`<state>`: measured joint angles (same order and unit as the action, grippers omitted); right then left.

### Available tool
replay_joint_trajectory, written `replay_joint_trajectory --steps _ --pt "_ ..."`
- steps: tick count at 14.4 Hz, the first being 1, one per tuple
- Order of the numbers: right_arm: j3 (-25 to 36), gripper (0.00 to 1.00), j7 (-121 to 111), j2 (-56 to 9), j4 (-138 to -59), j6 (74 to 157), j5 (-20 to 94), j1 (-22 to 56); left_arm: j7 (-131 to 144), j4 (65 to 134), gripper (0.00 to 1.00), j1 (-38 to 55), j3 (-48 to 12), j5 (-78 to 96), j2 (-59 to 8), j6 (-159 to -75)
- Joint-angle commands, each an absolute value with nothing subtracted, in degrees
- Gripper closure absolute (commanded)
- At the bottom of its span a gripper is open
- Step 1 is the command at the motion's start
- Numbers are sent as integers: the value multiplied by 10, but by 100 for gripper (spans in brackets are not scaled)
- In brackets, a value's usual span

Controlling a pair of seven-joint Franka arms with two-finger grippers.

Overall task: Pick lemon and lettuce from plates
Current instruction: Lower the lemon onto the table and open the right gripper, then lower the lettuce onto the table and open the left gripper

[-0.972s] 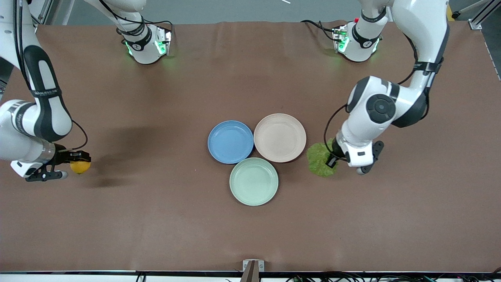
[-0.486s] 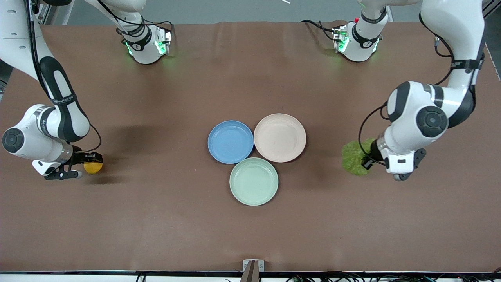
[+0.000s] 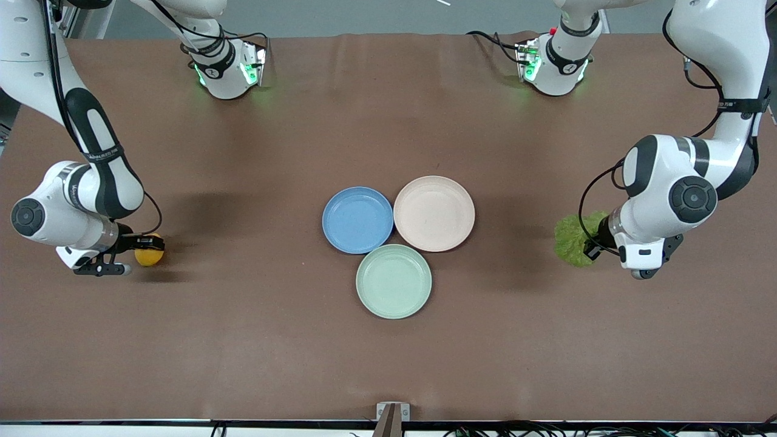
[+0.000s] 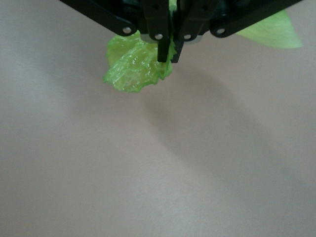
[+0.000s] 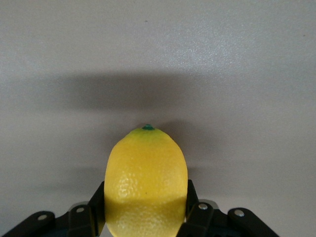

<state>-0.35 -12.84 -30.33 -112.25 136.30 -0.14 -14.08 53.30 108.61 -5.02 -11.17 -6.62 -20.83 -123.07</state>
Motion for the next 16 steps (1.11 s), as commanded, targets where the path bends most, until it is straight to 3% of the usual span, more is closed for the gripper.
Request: replay_joint_trajectory --steps 1,7,10,12,14,16 --pt "-9 0 -118 -277 -1134 1349 -11 -142 510 1096 96 -70 -118 -80 -213 -1229" --pt "-12 0 -113 -148 -1079 1143 -11 -109 509 1100 96 -87 -118 -104 -240 -1232" --pt "-14 1 -103 -62 -1063 1039 -11 -79 509 1104 90 -89 -119 -104 -250 -1233" --pt "-15 1 -52 -20 -1059 993 -11 -42 510 1103 89 -90 -120 -103 -252 -1233" --pt "-15 1 -23 10 -1049 963 -10 -8 509 1100 77 -91 -120 -102 -254 -1233" --pt "-15 1 -22 17 -1016 938 -3 7 510 1094 77 -91 -123 -96 -259 -1243"
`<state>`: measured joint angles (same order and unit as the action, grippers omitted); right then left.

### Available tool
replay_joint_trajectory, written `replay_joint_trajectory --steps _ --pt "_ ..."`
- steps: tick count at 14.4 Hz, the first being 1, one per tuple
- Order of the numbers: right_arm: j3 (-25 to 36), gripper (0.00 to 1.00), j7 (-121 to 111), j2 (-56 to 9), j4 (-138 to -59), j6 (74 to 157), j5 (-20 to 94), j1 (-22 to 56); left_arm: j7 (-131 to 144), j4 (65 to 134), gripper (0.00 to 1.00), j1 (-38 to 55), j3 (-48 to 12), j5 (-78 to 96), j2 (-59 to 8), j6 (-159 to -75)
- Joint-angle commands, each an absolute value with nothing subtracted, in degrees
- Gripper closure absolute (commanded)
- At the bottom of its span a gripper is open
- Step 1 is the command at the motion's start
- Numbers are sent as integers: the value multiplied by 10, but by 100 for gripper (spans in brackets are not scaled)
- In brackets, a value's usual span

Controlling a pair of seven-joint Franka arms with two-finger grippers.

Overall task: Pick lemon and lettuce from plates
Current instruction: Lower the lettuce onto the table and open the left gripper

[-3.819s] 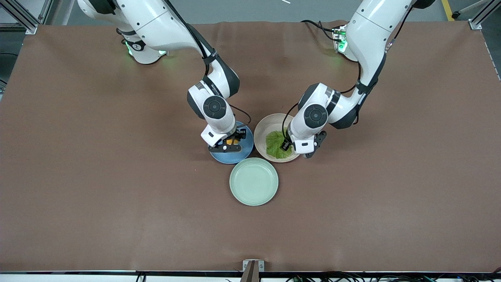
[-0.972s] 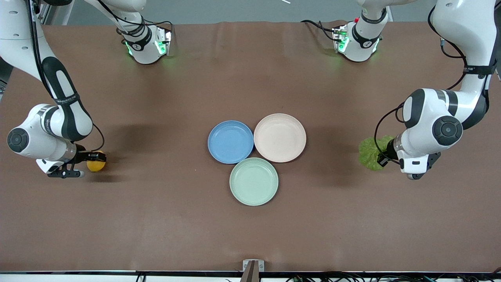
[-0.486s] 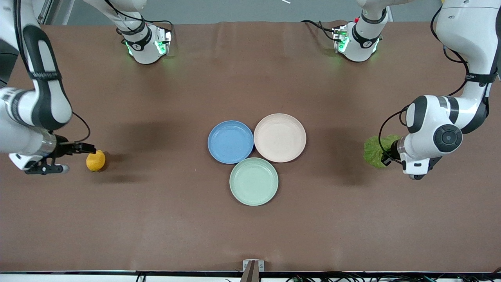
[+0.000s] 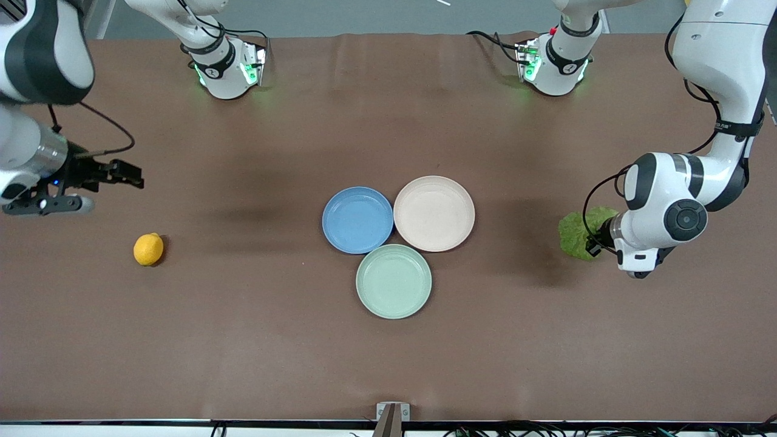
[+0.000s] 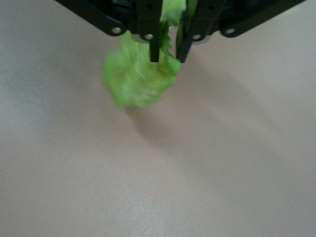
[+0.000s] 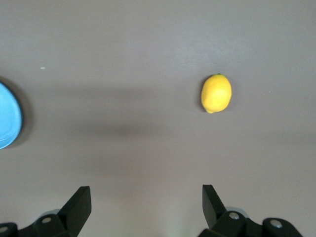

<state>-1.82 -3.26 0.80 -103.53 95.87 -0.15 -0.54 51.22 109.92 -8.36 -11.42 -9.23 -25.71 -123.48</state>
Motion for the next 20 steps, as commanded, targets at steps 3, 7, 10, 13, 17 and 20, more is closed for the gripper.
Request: replay_joint_trajectory --steps 3,7,10,13,17,20 --pt "-16 1 -3 13 -974 925 -1 19 511 1090 72 -83 -124 -95 -263 -1270" --pt "-16 0 24 11 -933 907 -2 24 508 1061 2 -80 -136 -96 -264 -1268" --pt "-13 0 24 11 -899 907 -2 19 461 1036 0 -82 -138 -98 -230 -1244" --pt "-11 0 21 4 -869 908 -1 16 336 968 0 -83 -138 -98 -210 -1152" --pt "-12 0 18 3 -863 910 0 18 237 865 0 -86 -137 -93 -203 -1033" --pt "-12 0 18 3 -862 909 -1 17 223 837 0 -88 -138 -90 -157 -971"
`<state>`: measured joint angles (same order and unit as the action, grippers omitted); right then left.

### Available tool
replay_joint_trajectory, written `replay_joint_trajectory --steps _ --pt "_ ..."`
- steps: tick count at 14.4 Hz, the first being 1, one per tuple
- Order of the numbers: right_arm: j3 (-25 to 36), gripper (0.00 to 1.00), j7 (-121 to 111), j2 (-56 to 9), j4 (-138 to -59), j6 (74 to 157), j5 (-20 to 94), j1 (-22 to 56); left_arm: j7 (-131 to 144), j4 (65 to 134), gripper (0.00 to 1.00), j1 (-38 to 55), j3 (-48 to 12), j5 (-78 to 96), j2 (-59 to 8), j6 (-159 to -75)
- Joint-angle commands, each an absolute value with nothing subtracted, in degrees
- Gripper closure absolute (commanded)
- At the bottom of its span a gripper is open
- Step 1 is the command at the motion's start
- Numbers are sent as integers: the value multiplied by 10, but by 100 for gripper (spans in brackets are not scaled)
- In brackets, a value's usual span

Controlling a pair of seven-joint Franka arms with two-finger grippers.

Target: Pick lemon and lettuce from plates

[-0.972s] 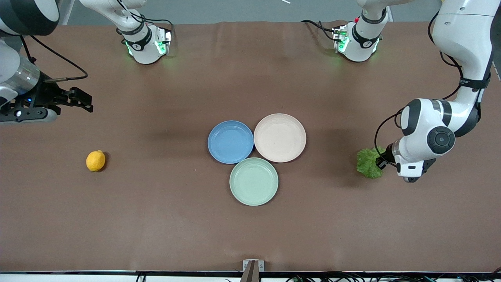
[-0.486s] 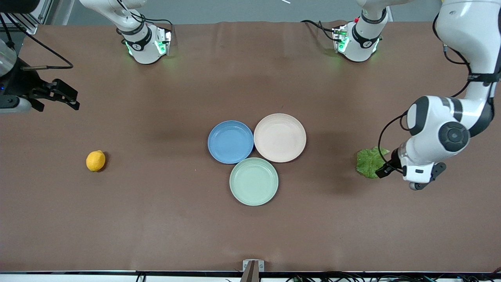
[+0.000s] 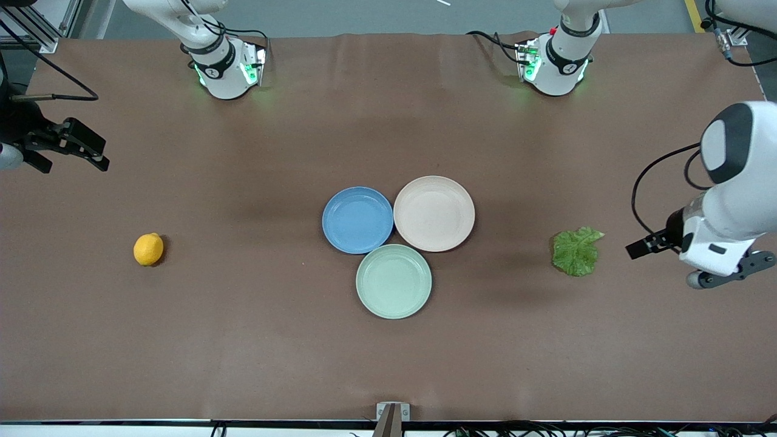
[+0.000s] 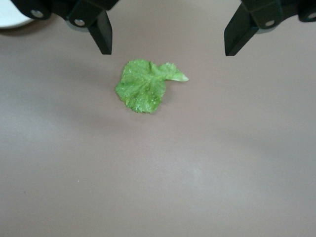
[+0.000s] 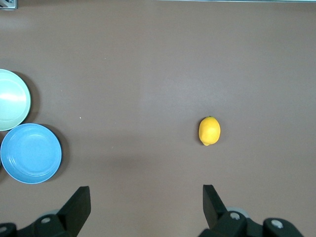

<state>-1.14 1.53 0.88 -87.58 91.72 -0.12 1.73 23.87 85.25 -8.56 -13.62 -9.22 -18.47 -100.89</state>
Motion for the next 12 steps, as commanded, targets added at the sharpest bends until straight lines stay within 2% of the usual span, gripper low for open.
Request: replay_joint_trajectory --steps 1,8,12 --pt "-11 0 17 3 -862 909 -1 16 221 834 0 -88 -138 -91 -139 -957" --pt "-10 0 16 3 -846 904 -2 14 122 835 0 -88 -138 -49 -43 -848" --pt "-10 0 16 3 -843 897 -10 14 101 838 0 -86 -138 -29 3 -822"
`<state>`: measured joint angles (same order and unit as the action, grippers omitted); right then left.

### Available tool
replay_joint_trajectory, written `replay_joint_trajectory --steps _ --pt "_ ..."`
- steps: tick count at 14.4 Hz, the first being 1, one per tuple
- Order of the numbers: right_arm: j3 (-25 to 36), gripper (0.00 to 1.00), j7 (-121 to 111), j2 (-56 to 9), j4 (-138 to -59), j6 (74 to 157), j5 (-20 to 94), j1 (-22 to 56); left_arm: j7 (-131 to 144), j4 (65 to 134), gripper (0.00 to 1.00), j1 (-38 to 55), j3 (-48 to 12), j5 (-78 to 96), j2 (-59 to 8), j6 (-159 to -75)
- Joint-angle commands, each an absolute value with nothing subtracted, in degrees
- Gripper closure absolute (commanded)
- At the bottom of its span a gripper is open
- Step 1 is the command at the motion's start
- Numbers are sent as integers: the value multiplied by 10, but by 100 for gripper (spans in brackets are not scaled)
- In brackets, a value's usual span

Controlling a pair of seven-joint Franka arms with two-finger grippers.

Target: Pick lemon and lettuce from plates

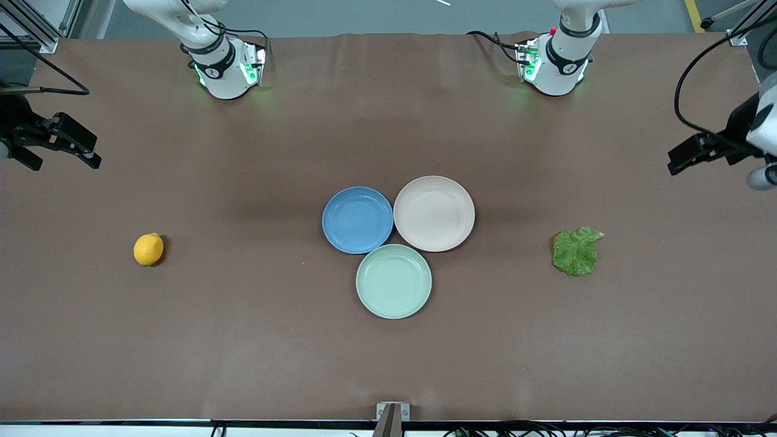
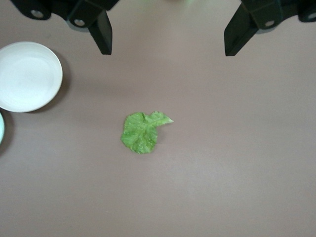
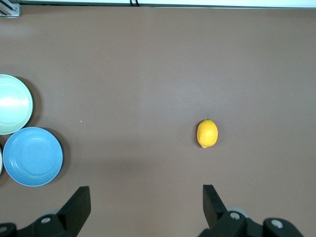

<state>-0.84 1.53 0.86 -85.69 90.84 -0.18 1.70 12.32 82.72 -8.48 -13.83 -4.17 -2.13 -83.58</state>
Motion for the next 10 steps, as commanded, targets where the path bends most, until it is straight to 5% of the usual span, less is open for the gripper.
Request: replay_joint_trajectory --steps 1,3,6,10 --pt "-10 0 16 3 -843 897 -10 14 97 838 0 -85 -138 -29 4 -821" --pt "-10 0 16 3 -843 897 -11 14 94 852 0 -81 -128 -24 17 -821" --pt "-10 0 12 3 -843 897 -11 14 83 897 0 9 -24 -13 45 -830" --pt "-10 0 -17 3 -843 897 -11 11 56 942 0 -25 -49 4 63 -861"
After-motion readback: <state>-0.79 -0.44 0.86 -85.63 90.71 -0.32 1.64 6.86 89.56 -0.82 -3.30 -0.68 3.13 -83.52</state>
